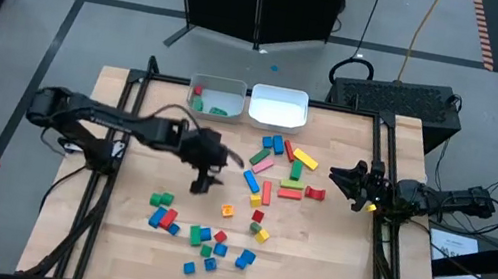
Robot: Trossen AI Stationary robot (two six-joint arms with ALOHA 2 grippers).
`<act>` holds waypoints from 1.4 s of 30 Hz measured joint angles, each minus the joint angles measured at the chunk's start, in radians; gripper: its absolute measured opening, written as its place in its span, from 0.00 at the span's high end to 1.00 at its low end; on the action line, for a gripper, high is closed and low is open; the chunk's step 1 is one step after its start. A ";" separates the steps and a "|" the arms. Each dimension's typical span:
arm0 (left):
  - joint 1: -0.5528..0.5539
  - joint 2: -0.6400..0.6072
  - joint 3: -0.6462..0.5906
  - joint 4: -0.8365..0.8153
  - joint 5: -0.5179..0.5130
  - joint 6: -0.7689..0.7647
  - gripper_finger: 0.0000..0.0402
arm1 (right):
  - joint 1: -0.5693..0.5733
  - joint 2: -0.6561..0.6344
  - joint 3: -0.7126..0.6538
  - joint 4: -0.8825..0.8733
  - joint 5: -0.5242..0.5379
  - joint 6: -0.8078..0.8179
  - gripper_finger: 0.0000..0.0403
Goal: Sort blocks by size
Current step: Put the yellow 4-stud square game piece into the gray bin
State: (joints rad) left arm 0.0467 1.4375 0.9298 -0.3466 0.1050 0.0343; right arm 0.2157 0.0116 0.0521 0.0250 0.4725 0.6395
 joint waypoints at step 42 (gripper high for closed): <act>-0.259 0.326 -0.010 0.296 -0.195 -0.223 0.30 | 0.000 0.000 0.000 -0.065 -0.007 0.059 0.64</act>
State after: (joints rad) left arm -0.2124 1.7633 0.9199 -0.0511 -0.0897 -0.1886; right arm 0.2157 0.0116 0.0521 -0.0399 0.4656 0.6987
